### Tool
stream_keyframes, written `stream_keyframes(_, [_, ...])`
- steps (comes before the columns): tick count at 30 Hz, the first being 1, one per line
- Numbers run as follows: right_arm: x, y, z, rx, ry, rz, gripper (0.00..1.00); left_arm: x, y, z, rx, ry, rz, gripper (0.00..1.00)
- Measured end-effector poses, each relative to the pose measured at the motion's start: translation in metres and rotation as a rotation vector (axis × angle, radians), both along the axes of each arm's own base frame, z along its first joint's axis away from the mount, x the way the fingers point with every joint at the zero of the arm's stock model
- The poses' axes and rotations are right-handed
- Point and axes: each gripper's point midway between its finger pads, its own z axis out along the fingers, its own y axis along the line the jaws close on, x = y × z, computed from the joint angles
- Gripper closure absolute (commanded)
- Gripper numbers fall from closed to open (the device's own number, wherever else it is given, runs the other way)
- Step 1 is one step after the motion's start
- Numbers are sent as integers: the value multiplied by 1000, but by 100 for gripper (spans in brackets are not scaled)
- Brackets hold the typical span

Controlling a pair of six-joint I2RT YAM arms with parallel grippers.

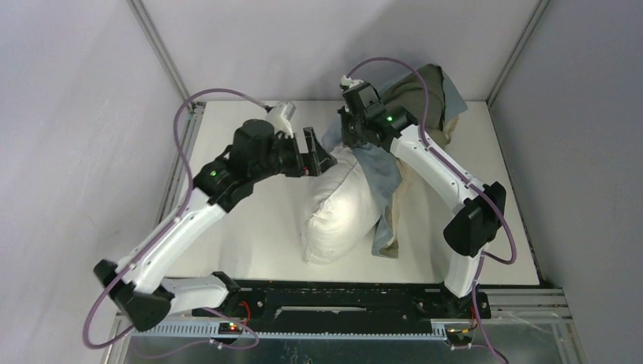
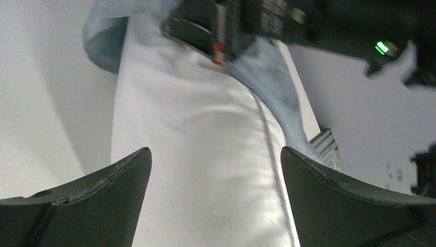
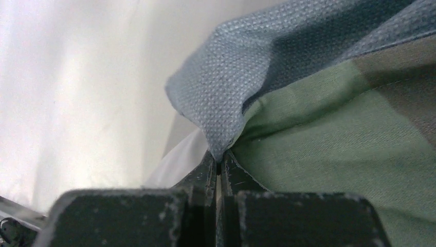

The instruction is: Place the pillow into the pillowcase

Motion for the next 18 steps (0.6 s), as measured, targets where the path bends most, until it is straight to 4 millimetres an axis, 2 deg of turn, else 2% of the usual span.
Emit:
stream_keyframes(3, [2,3,7,15,-15,3,100,-28,3,15,24,-60,-64,1])
stream_keyframes(6, [3,5,14,24,-30,3,100,-48,-3,12,51,-75,-142,2])
stream_keyframes(8, [3,6,21,27,-46,2,100,-55,-10,3,61,-62,-187,5])
stream_keyframes(10, [4,6,31,28,-65,-6,100,-60,-16,-8,83,-44,-220,14])
stream_keyframes(11, [5,5,36,27,-75,-11,98,-60,-18,-12,93,-38,-228,24])
stream_keyframes(12, [4,5,40,25,-83,-12,84,-59,-20,-17,107,-34,-229,37])
stream_keyframes(14, [4,5,49,19,-104,-18,52,-54,-22,-27,139,-27,-217,74])
stream_keyframes(15, [3,5,53,13,-115,-21,39,-50,-22,-32,151,-19,-201,84])
stream_keyframes(16, [2,6,56,1,-130,-21,32,-45,-21,-38,176,-19,-182,92])
stream_keyframes(18, [-6,6,61,-37,-155,-13,25,-39,-19,-50,205,-3,-150,100])
